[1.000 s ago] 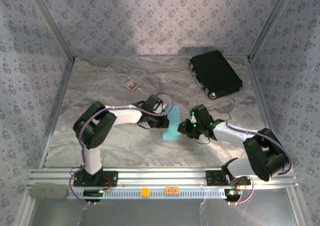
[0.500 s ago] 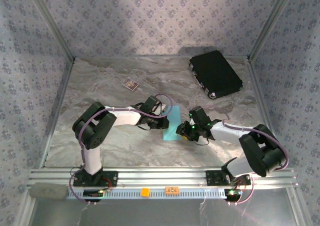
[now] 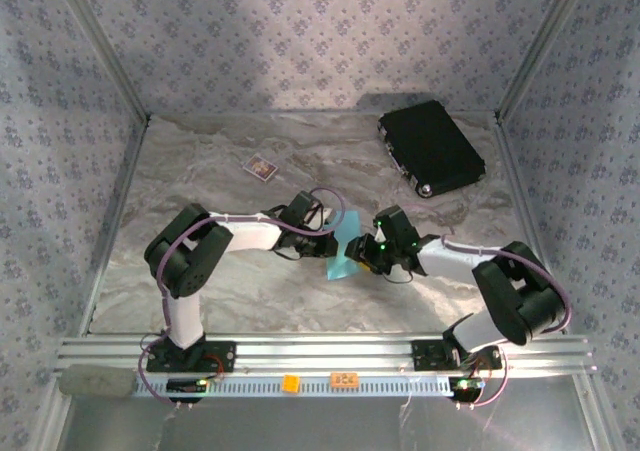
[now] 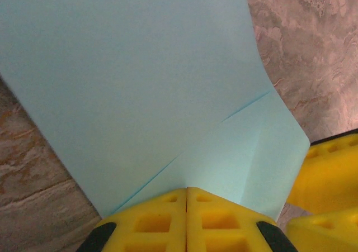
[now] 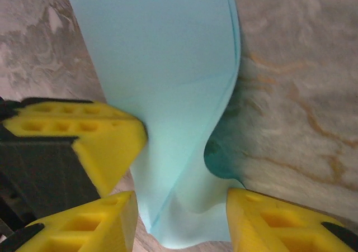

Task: Fold a paper plane with a square sheet of paper (pick it up from the middle)
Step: Turn over the paper at the center of the table.

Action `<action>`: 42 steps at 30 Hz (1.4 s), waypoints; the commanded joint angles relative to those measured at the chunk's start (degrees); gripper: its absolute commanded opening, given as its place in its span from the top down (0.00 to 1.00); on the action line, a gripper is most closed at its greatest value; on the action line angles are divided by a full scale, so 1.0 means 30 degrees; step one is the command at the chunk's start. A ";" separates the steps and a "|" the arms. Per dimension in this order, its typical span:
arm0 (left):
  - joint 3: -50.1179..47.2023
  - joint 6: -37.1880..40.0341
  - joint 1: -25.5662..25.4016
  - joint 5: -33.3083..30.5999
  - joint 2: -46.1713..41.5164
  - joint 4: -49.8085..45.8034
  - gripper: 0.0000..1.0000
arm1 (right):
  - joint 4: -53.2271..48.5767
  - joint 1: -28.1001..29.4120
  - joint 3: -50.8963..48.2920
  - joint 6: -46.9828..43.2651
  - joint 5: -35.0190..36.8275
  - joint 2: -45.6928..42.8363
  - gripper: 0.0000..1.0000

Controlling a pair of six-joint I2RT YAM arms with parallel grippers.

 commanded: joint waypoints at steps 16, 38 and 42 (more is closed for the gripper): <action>-0.0574 -0.0300 -0.0161 -0.0230 -0.0114 -0.0910 0.95 | 0.1979 -0.1858 0.0752 -0.0501 -0.1755 0.1928 0.56; -0.0549 -0.0515 -0.0130 0.0004 -0.0232 -0.0487 0.93 | 0.4174 -0.2890 -0.0182 -0.0600 -0.2759 0.3114 0.79; -0.0514 -0.0531 -0.0135 0.0007 -0.0276 -0.0542 0.92 | 0.4381 -0.2914 -0.0211 -0.0590 -0.2875 0.3257 0.86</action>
